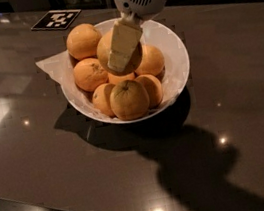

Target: Pick orange from white bowl

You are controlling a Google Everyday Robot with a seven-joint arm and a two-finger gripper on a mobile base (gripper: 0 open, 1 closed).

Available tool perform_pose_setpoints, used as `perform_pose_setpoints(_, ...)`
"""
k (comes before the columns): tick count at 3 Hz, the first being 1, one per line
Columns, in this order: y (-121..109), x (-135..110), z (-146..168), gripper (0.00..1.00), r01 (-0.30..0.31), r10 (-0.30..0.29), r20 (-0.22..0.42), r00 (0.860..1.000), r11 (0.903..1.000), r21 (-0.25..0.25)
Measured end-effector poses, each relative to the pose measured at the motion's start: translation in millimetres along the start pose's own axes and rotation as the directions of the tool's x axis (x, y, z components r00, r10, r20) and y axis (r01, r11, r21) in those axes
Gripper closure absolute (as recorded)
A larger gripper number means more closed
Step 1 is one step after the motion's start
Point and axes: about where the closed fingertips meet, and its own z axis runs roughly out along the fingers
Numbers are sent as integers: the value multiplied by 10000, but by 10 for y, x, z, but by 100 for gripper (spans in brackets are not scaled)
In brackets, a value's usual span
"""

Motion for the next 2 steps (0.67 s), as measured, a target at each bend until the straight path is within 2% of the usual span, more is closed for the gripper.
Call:
perform_pose_setpoints(1,116,-35,-200,100,467,-462,589,9972,9989,-83)
perform_pose_setpoints(2,233,47,-382,100,690,-677,980,9929,9976,-99)
